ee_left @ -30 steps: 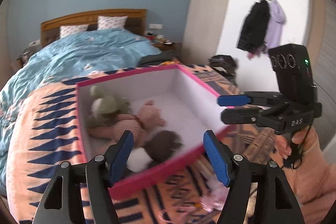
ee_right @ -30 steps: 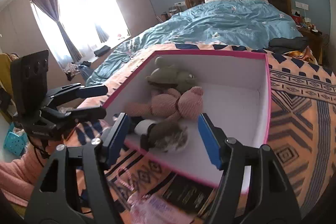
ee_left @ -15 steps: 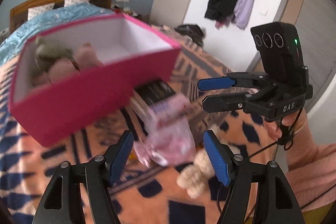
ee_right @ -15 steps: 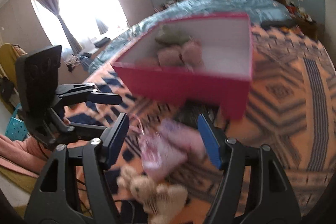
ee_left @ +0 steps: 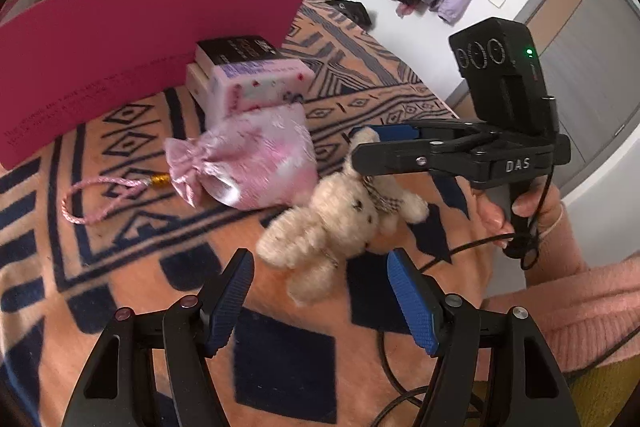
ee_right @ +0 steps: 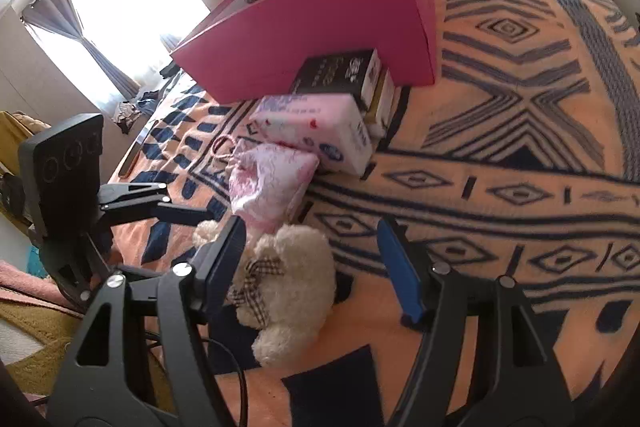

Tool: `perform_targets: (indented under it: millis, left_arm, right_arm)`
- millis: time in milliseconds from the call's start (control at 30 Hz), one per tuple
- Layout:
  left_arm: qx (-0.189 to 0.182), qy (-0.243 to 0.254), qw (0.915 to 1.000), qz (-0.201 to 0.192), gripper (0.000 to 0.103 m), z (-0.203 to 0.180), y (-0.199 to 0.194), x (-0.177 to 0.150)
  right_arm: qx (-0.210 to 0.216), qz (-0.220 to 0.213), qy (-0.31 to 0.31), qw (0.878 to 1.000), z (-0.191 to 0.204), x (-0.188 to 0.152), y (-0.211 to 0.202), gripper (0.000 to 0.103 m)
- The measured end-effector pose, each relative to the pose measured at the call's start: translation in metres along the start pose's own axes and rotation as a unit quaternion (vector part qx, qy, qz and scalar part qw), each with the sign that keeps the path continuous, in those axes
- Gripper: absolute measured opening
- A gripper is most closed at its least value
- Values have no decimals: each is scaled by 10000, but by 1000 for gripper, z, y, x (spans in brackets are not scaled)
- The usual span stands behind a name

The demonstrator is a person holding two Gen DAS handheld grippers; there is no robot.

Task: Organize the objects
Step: 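Move the right gripper to the cream teddy bear and grasp it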

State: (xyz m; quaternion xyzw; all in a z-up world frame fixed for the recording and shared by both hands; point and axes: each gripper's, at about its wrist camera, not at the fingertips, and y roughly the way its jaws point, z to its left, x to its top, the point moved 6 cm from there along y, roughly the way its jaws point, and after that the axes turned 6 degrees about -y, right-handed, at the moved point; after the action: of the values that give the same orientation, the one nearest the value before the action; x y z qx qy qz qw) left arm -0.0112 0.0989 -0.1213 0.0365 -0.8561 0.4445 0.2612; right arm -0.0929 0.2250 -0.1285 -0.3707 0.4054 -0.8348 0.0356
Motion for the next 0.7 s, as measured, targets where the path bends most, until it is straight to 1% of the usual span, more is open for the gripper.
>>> perform_targets:
  millis: [67, 100, 133, 167, 200, 233, 267, 333, 400, 500, 600, 633, 700]
  left_arm:
    - [-5, -12, 10000, -21, 65, -2, 1, -1]
    - [7, -53, 10000, -43, 62, -2, 1, -1]
    - [3, -105, 9999, -40, 55, -1, 2, -1]
    - [20, -138, 9999, -32, 49, 0, 3, -1]
    - [65, -175, 9998, -30, 47, 2, 4, -1]
    - [92, -210, 9997, -39, 41, 4, 7, 1]
    - [93, -277, 9996, -61, 37, 6, 7, 1]
    - [20, -387, 9992, -90, 37, 8, 4, 3]
    - [86, -397, 9990, -186, 37, 10, -1, 7]
    - [206, -425, 9982, -380, 37, 15, -12, 14]
    - [505, -385, 9962, -594, 36, 26, -27, 25]
    - [498, -416, 9959, -623, 34, 30, -30, 28]
    - [479, -457, 9958, -629, 33, 36, -31, 32]
  right_arm:
    - [39, 31, 41, 10000, 1, -3, 2, 69]
    - [68, 49, 61, 9999, 1, -6, 3, 66]
    - [105, 45, 98, 9999, 1, -7, 4, 63]
    - [191, 44, 158, 9997, 2, -8, 4, 54]
    - [256, 30, 182, 9995, 3, -8, 3, 47]
    - [294, 16, 181, 9994, 5, -8, 3, 46]
    - [257, 19, 154, 9995, 6, -7, 2, 46]
    - [281, 4, 167, 9995, 11, -6, 2, 46]
    - [289, 7, 224, 9993, 14, -5, 3, 46]
    - [437, 0, 315, 9985, 20, -6, 5, 47]
    - [631, 85, 198, 9978, 37, -8, 9, 46]
    - [698, 131, 146, 9974, 43, -8, 12, 46]
    - [911, 264, -28, 9955, 59, -10, 19, 46]
